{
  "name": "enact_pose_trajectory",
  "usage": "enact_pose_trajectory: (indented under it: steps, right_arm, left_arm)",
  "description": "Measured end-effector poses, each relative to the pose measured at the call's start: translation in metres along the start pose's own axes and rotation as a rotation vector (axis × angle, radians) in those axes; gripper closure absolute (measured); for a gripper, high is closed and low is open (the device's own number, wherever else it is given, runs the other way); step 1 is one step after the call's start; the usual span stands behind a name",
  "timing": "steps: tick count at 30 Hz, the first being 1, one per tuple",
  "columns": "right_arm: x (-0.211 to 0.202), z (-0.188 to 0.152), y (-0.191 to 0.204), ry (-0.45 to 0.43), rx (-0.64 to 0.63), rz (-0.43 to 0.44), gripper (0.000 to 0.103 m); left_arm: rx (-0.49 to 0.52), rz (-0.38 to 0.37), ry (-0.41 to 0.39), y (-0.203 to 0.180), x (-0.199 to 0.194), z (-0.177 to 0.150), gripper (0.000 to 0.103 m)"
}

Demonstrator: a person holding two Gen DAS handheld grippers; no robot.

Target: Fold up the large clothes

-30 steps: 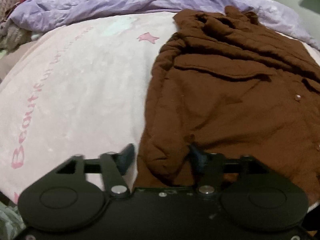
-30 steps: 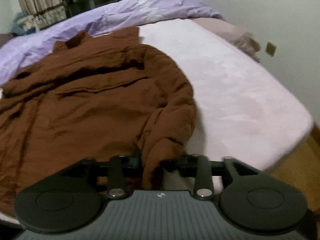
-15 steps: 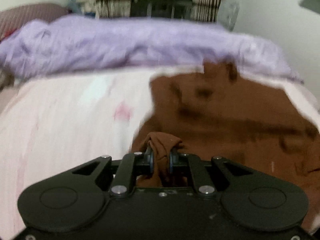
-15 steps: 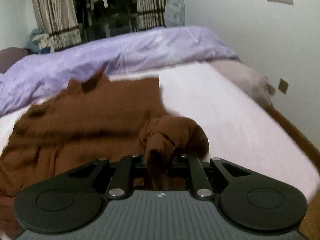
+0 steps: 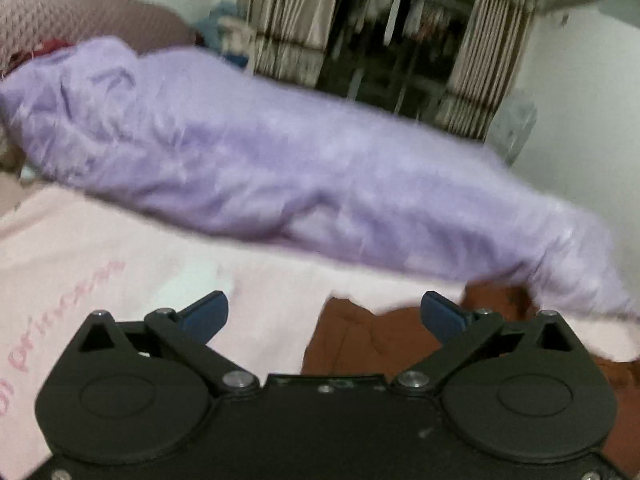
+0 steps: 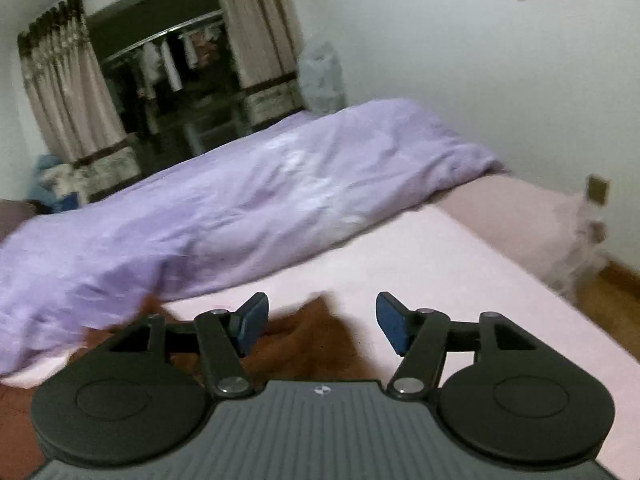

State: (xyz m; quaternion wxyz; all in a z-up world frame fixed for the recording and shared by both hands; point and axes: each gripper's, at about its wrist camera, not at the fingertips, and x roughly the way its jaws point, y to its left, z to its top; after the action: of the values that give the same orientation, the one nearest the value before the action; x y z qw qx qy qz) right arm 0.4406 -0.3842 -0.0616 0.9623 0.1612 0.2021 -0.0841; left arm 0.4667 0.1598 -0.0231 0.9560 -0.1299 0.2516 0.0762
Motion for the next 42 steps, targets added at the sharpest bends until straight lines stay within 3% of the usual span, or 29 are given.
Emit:
enact_pose_trajectory:
  steps: [7,8,9,10,11,13,15,17,20,23,26,28,29,30,31,32,36,38,40,42]
  right_arm:
    - [0.016,-0.025,-0.008,0.153,-0.019,0.064,0.021]
    - [0.017,-0.027,-0.004,0.148,-0.044,0.067,0.024]
    - [0.017,-0.028,0.000,0.132,-0.073,0.075,0.067]
    - [0.021,-0.025,0.003,0.136,-0.098,0.095,0.101]
    - [0.020,-0.024,0.007,0.125,-0.116,0.090,0.100]
    - [0.006,-0.017,0.016,0.029,-0.132,0.059,0.100]
    - [-0.010,-0.009,0.021,-0.069,-0.120,0.064,0.100]
    - [-0.011,-0.002,0.025,-0.107,-0.125,0.053,0.100]
    - [0.025,-0.005,0.025,-0.023,-0.106,0.032,0.099]
    - [0.076,-0.034,0.015,0.189,-0.058,0.017,0.098]
    - [0.077,-0.046,0.012,0.193,-0.063,0.031,0.093]
    - [0.067,-0.038,0.013,0.185,-0.098,0.003,0.069]
    - [0.061,-0.032,0.012,0.170,-0.114,-0.026,0.049]
    - [0.051,-0.027,0.011,0.152,-0.136,-0.065,0.026]
    - [0.039,-0.024,0.009,0.132,-0.151,-0.093,0.018]
    - [0.032,-0.021,0.005,0.114,-0.161,-0.107,0.014]
    - [-0.003,-0.012,-0.010,0.153,-0.202,-0.138,0.017]
    - [-0.027,-0.015,-0.016,0.110,-0.214,-0.148,0.016]
    - [-0.045,-0.019,-0.021,0.099,-0.192,-0.124,0.014]
    - [-0.057,-0.026,-0.028,0.140,-0.152,-0.038,0.013]
  left_arm:
    - [0.004,-0.034,0.172,0.005,0.057,-0.033,0.000]
    - [0.001,-0.049,0.170,0.002,0.061,-0.034,0.016]
    - [0.013,-0.061,0.163,0.000,0.063,-0.035,0.070]
    - [0.033,-0.084,0.166,-0.005,0.066,-0.036,0.088]
    - [0.032,-0.091,0.160,-0.006,0.071,-0.033,0.094]
    - [0.073,-0.053,0.089,-0.017,0.065,-0.028,0.097]
    - [0.078,-0.059,-0.022,-0.023,0.049,-0.017,0.096]
    - [0.068,-0.074,-0.073,-0.025,0.043,-0.007,0.096]
    - [0.075,-0.033,-0.013,-0.026,0.078,-0.010,0.094]
    - [0.063,0.016,0.158,-0.016,0.139,-0.044,0.089]
    - [0.071,0.032,0.120,-0.013,0.143,-0.056,0.074]
    - [0.103,0.063,0.114,-0.014,0.137,-0.047,0.047]
    - [0.122,0.097,0.117,-0.013,0.131,-0.043,0.023]
    - [0.135,0.120,0.118,-0.011,0.125,-0.038,0.007]
    - [0.133,0.122,0.113,-0.008,0.116,-0.033,0.003]
    - [0.116,0.117,0.111,-0.002,0.106,-0.030,0.000]
    - [0.001,0.155,0.173,0.022,0.071,-0.027,0.000]
    - [-0.029,0.127,0.160,0.030,0.056,-0.029,0.000]
    - [-0.004,0.105,0.167,0.031,0.038,-0.034,0.000]
    - [0.036,0.076,0.188,0.028,0.026,-0.040,0.000]
